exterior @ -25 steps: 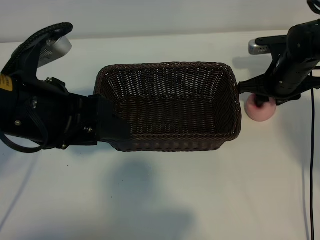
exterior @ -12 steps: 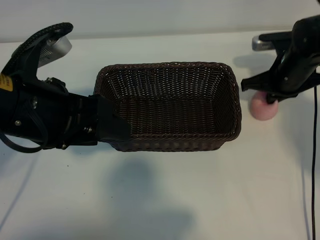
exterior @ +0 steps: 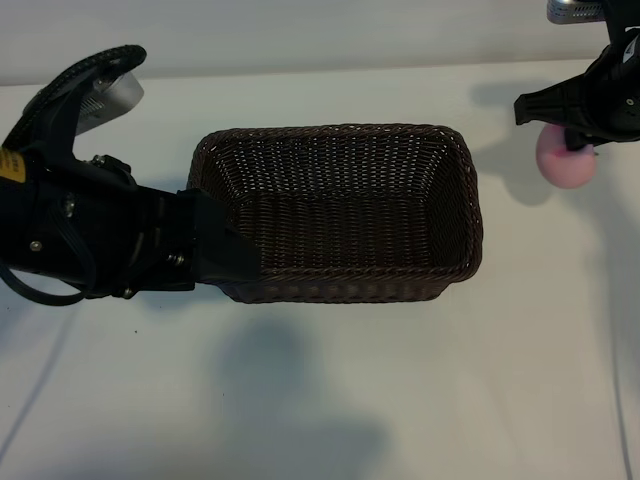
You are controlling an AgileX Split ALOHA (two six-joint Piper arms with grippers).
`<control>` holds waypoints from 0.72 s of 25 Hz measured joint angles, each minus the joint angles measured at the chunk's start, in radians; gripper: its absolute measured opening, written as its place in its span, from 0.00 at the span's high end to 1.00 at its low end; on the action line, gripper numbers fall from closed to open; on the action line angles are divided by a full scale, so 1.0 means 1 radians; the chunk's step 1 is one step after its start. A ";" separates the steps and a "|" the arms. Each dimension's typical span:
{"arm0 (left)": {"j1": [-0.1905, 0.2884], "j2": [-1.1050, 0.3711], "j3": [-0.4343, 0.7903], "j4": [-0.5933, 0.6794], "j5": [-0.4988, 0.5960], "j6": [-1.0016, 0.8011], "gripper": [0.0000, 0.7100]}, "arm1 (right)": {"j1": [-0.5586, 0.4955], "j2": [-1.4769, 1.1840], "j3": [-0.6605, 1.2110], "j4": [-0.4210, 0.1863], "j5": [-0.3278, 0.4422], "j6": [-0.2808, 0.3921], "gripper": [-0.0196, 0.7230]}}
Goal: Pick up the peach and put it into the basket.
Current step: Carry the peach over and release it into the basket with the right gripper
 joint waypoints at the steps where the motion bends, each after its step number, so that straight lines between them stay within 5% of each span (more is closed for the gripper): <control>1: 0.000 0.000 0.000 0.000 0.000 0.000 0.17 | 0.001 -0.001 0.000 0.008 0.005 -0.009 0.92; 18: 0.000 0.000 0.000 0.000 0.000 0.000 0.17 | 0.219 -0.007 -0.153 0.094 0.093 -0.059 0.92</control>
